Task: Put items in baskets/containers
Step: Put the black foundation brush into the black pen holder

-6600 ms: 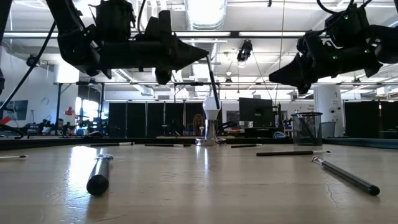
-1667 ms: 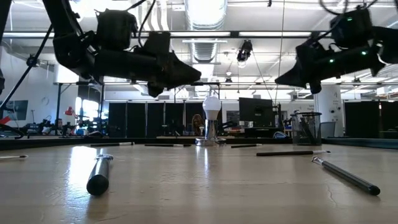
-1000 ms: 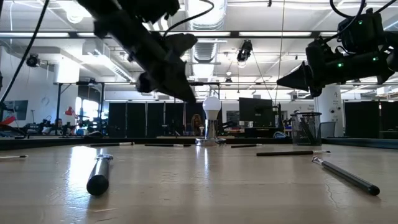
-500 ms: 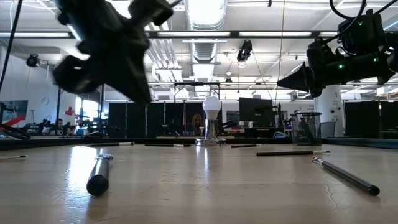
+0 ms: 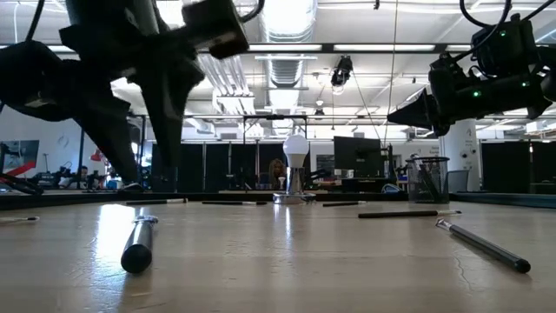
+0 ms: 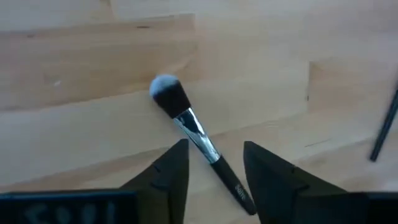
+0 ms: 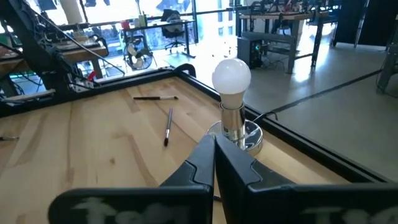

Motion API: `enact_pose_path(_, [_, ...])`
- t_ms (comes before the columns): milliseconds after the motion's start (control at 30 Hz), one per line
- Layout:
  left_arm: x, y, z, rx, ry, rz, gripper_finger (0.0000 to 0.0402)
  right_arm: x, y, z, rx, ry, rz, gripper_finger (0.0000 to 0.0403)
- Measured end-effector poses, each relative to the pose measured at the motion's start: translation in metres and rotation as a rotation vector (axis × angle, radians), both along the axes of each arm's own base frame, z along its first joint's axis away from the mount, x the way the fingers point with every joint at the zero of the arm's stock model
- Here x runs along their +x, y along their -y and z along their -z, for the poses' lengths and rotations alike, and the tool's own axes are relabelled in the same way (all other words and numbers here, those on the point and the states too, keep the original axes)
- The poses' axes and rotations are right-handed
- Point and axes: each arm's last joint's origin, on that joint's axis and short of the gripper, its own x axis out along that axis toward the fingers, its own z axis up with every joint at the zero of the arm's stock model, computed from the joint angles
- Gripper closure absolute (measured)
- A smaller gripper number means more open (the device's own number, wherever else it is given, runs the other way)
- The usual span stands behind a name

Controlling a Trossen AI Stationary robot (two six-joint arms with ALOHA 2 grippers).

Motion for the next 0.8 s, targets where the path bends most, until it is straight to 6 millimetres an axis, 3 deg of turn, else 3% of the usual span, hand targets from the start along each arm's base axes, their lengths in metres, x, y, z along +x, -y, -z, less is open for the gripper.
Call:
enact_pose_path(200, [0.004, 0.001, 0.014, -0.025, -0.050, -0.170, 0.0235, 0.000, 0.000, 0.000, -0.002, -0.001, 0.000, 0.0394])
enact_pose_path(533, [-0.005, -0.011, 0.038, 0.097, -0.085, -0.246, 0.0235, -0.001, 0.000, 0.002, -0.008, -0.011, -0.001, 0.0394])
enact_pose_path(800, [-0.008, -0.012, 0.048, 0.100, -0.063, -0.246, 0.0288, -0.001, 0.000, 0.002, -0.010, -0.011, -0.001, 0.0394])
